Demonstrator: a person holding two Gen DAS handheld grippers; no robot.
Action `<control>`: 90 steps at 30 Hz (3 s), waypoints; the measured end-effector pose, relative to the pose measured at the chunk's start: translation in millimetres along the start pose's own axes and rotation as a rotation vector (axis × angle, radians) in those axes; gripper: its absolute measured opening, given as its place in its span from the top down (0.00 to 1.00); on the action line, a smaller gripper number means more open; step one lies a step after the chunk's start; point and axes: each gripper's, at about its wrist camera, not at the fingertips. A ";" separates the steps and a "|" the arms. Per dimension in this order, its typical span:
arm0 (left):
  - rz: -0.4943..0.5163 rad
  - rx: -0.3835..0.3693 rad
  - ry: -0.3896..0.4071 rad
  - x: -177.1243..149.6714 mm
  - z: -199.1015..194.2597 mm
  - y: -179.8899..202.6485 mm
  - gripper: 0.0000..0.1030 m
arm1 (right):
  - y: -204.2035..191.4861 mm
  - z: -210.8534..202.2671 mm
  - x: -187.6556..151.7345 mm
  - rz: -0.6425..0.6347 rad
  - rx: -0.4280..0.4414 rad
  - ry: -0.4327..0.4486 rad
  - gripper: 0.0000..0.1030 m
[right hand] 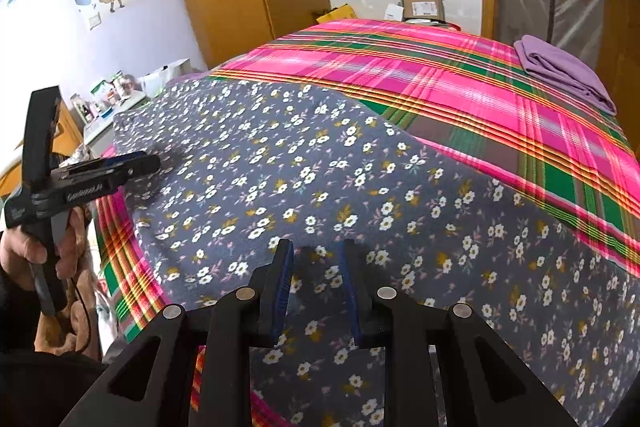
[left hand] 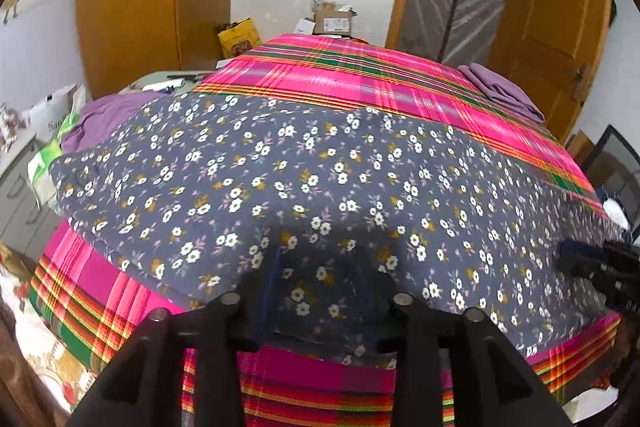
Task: Fold clothes
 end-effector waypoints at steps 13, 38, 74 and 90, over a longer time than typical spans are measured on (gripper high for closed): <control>0.070 0.004 0.024 -4.4 2.0 11.4 0.50 | 36.0 13.4 19.2 0.054 -0.181 -0.009 0.76; -0.346 0.173 0.094 11.0 -23.7 -144.6 0.55 | 7.2 -1.2 -1.7 0.029 -0.030 -0.023 0.75; -0.748 0.093 0.175 -8.3 -14.3 -223.2 0.65 | 1.6 4.4 1.5 0.040 -0.073 -0.042 0.75; -0.812 0.094 0.182 -5.3 2.0 -230.0 0.67 | 3.1 3.2 0.4 0.047 -0.055 -0.029 0.75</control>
Point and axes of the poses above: each gripper's, at about its wrist camera, not at the fingertips, and z roughly the way its jaws point, y to its right, x to its top, and after that the axes turned 14 degrees about y, right-handed
